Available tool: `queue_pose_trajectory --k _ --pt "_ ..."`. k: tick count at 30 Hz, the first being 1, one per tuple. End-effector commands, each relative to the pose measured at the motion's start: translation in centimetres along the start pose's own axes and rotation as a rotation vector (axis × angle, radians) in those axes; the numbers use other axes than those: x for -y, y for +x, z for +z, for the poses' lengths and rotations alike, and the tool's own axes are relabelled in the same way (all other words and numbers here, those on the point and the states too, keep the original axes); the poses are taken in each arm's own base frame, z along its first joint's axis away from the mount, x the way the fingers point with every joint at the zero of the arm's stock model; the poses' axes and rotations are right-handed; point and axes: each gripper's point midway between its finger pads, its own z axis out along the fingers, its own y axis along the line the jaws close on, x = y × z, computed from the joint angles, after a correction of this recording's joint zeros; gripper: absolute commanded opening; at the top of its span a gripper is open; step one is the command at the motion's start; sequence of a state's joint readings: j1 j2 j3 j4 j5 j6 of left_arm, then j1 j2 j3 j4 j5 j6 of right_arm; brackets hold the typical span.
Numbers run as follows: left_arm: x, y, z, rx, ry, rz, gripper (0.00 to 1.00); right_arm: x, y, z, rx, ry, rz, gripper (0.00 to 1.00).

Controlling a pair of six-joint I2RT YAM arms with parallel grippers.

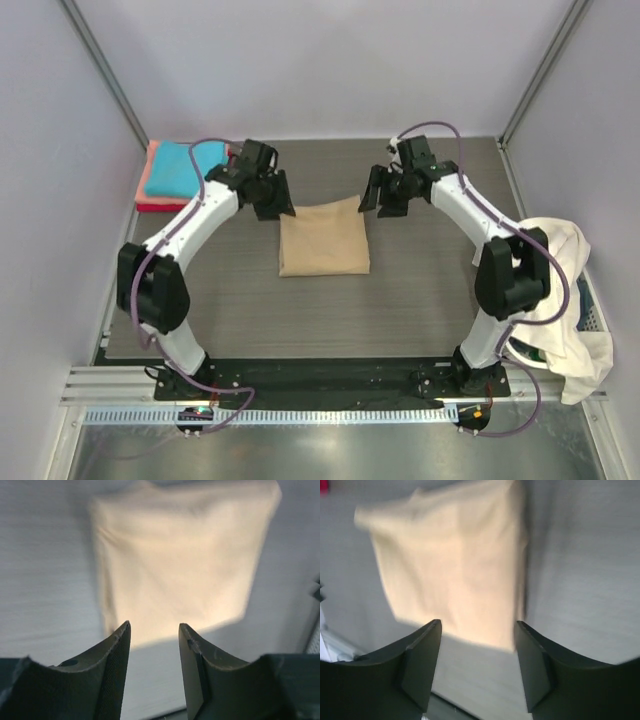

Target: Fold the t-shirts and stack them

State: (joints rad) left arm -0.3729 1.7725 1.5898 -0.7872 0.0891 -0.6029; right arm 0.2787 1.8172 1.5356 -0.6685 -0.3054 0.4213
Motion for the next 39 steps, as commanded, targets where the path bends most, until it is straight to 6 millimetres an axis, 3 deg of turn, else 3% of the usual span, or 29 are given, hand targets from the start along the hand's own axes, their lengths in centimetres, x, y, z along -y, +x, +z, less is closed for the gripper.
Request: queue_pose_trajectory --k 1,3,6,10,13,17,19,23,26,28,30,33,35,39 --pt "4.6 4.3 0.5 -0.013 0.190 0.021 0.44 -4.9 4.2 -0.6 -0.028 -0.184 -0.091 0.60" --pt "5.6 6.5 1.3 -0.046 0.227 0.032 0.44 -4.5 7.0 0.6 -0.080 -0.204 -0.094 0.54" --pt "5.1 9.2 3.3 -0.109 0.224 0.015 0.42 -2.6 9.6 2.3 -0.130 -0.190 -0.080 0.49" --pt "2.5 11.9 6.1 -0.167 0.159 -0.003 0.40 1.8 11.7 4.7 -0.165 -0.107 -0.043 0.45" --pt "-0.3 14.0 7.4 -0.205 0.077 0.015 0.39 4.7 13.5 5.3 -0.190 -0.031 -0.010 0.42" --pt "-5.5 15.2 8.0 -0.193 -0.096 0.037 0.38 5.1 14.6 4.4 -0.188 -0.016 0.005 0.42" --pt "-6.4 15.3 7.2 -0.191 -0.129 0.049 0.38 5.1 14.6 4.2 -0.185 -0.014 0.006 0.41" --pt "-4.4 12.2 3.9 -0.111 -0.081 0.085 0.44 4.7 14.2 3.4 -0.177 -0.012 0.004 0.41" --pt "-1.8 8.5 0.2 -0.002 -0.017 0.136 0.52 4.7 12.9 2.0 -0.120 0.029 -0.013 0.42" --pt "-1.3 5.5 -2.0 0.111 -0.024 0.181 0.63 4.5 12.1 0.9 -0.082 0.039 -0.029 0.47" --pt "-1.5 3.4 -2.8 0.177 -0.045 0.194 0.73 4.5 11.7 0.3 -0.061 0.054 -0.036 0.55" --pt "-2.6 1.1 -1.8 0.217 -0.003 0.177 0.74 4.0 11.6 -0.6 -0.044 0.035 -0.042 0.66" --pt "-2.3 0.6 -1.1 0.194 0.130 0.127 0.72 3.3 11.5 -1.3 -0.031 0.006 -0.048 0.69" --pt "-3.0 -0.5 1.3 0.254 0.227 0.089 0.72 2.0 11.7 -2.7 -0.012 -0.043 -0.063 0.73"
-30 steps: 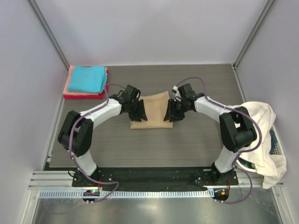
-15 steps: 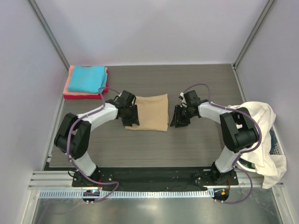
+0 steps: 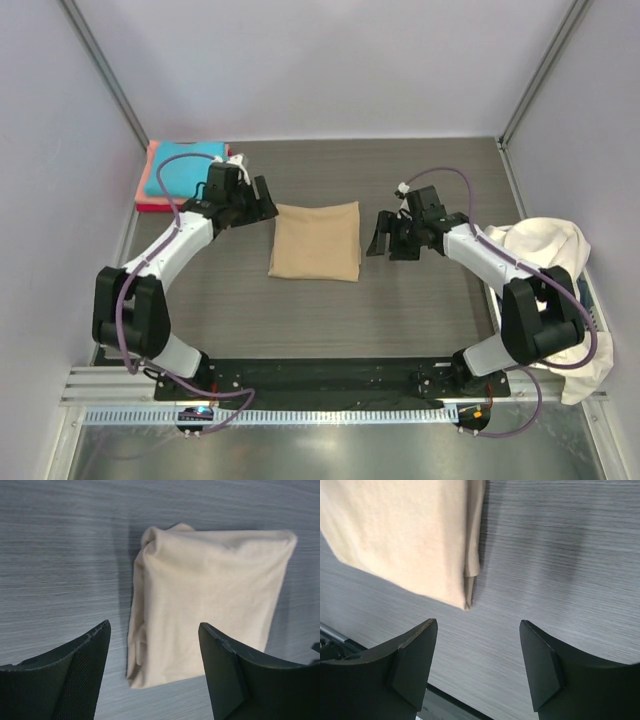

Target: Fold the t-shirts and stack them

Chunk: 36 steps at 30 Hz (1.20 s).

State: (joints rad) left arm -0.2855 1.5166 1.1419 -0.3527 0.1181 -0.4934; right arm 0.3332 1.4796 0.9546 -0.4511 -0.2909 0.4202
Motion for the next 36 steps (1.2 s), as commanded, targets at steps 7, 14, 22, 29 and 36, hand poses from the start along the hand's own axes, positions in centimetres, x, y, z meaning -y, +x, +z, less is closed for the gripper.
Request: queue_pose_trajectory --k 7,14,22,29,36 --pt "1.0 1.0 6.6 -0.019 0.220 0.001 0.69 -2.0 1.4 -2.6 0.027 -0.077 -0.037 0.73" --pt "-3.1 2.5 11.3 -0.062 0.040 -0.019 0.67 -1.7 2.0 -2.1 0.001 -0.077 -0.051 0.73" --pt "-3.0 3.6 15.4 -0.139 0.105 -0.056 0.65 -1.2 2.7 -1.1 -0.041 -0.065 -0.051 0.73" --pt "-1.9 5.5 16.1 -0.176 0.203 -0.073 0.52 -0.8 2.9 -0.8 -0.048 -0.053 -0.050 0.73" --pt "0.5 7.3 17.6 -0.217 0.383 -0.200 0.05 -0.5 3.2 -0.5 -0.059 -0.044 -0.046 0.73"
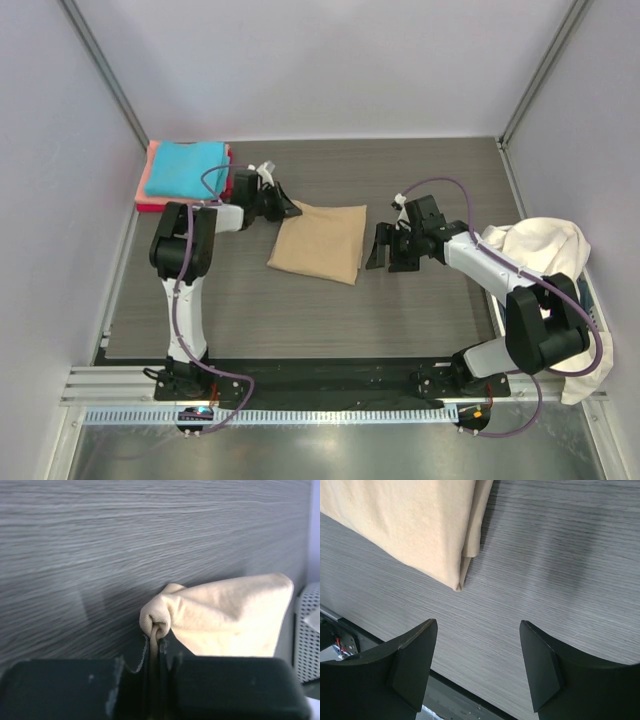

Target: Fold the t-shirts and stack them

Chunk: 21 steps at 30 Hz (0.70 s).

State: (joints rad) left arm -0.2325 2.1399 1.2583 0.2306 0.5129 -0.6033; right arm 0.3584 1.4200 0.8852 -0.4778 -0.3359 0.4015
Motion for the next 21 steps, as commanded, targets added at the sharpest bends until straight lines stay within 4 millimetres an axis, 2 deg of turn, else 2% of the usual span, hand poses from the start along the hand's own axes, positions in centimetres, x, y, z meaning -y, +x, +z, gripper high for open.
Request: queue_pose_trajectory --k 1,4,5,7,8,11,13,14,19,21 --pt "-0.9 3.6 1.2 -0.100 0.033 -0.106 0.00 -0.2 0.0 0.1 0.006 -0.008 -0.021 0.73" --pt "0.0 2.0 -0.1 -0.087 -0.018 -0.079 0.00 -0.4 -0.2 -0.3 0.023 -0.017 -0.025 0.73" --pt "1.2 0.9 -1.4 -0.080 -0.029 -0.044 0.00 -0.5 -0.2 -0.5 0.030 -0.018 -0.026 0.73" --pt "1.6 -1.3 -2.9 -0.051 -0.091 -0.006 0.00 -0.7 -0.4 -1.1 0.048 -0.025 -0.031 0.73" --pt "1.9 -1.6 -4.4 -0.066 -0.126 0.022 0.00 -0.9 -0.4 -1.2 0.052 -0.028 -0.034 0.73" --pt "2.8 -3.8 -7.1 -0.041 -0.202 0.077 0.00 -1.2 -0.7 -1.8 0.074 -0.040 -0.037 0.73" --pt "3.6 -5.3 -8.3 -0.013 -0.207 0.100 0.00 -1.5 -0.8 -2.0 0.080 -0.055 -0.041 0.73" --pt "3.6 -5.1 -8.9 -0.031 -0.220 0.099 0.00 -1.7 -0.8 -2.1 0.083 -0.059 -0.044 0.73" --pt "4.1 -7.5 -12.3 -0.002 -0.254 0.142 0.00 -2.3 -1.2 -2.6 0.099 -0.085 -0.055 0.73" --pt "3.6 -8.4 -13.7 0.014 -0.283 0.157 0.00 -2.4 -1.2 -2.7 0.106 -0.092 -0.056 0.73"
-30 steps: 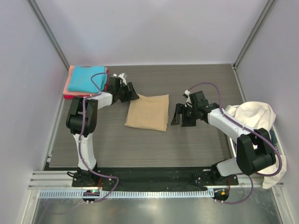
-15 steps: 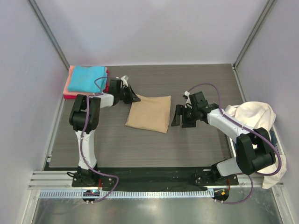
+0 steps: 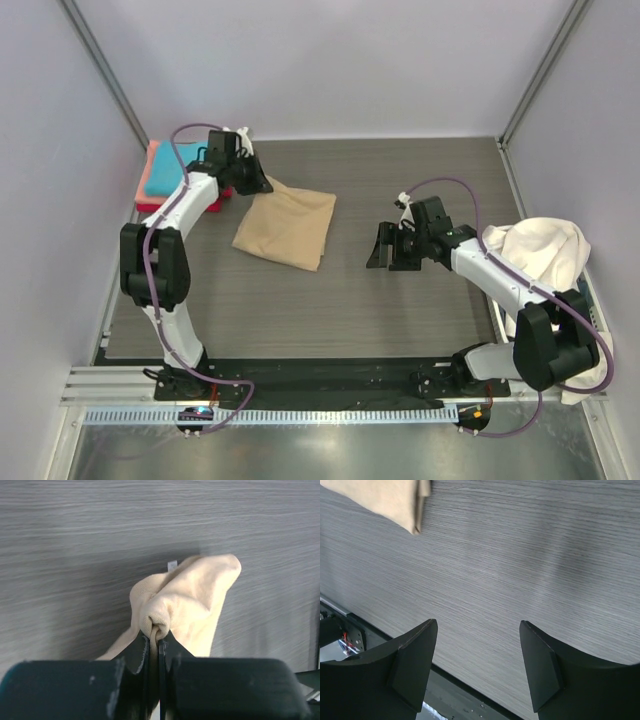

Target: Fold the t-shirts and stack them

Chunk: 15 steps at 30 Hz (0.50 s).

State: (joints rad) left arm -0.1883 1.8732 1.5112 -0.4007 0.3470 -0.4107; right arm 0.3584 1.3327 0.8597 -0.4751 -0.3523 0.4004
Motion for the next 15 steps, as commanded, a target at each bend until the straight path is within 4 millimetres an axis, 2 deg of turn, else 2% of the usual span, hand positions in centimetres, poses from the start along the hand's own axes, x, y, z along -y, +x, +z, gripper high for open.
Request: queue_pose_trajectory --k 1,9,12,13,14,15 --pt "-1.4 -1.9 -3.9 0.010 -0.071 0.043 0.00 -1.6 -1.2 -1.0 0.057 -0.058 -0.035 0.72" --pt "-4.8 -7.8 -8.4 0.092 -0.155 0.063 0.00 -1.9 -1.1 -1.3 0.065 -0.074 -0.038 0.73" --pt "-4.5 -10.3 -10.3 0.143 -0.166 0.095 0.00 -1.9 -1.0 -1.3 0.064 -0.074 -0.037 0.73" --pt "-4.4 -10.5 -10.6 0.142 -0.173 0.100 0.00 -1.9 -1.0 -1.3 0.066 -0.076 -0.037 0.72" --pt "-4.6 -11.0 -10.9 0.151 -0.184 0.105 0.00 -1.9 -1.0 -1.3 0.065 -0.076 -0.036 0.73" --pt "-5.6 -12.5 -12.2 0.191 -0.209 0.092 0.00 -1.9 -1.0 -1.2 0.065 -0.079 -0.036 0.72"
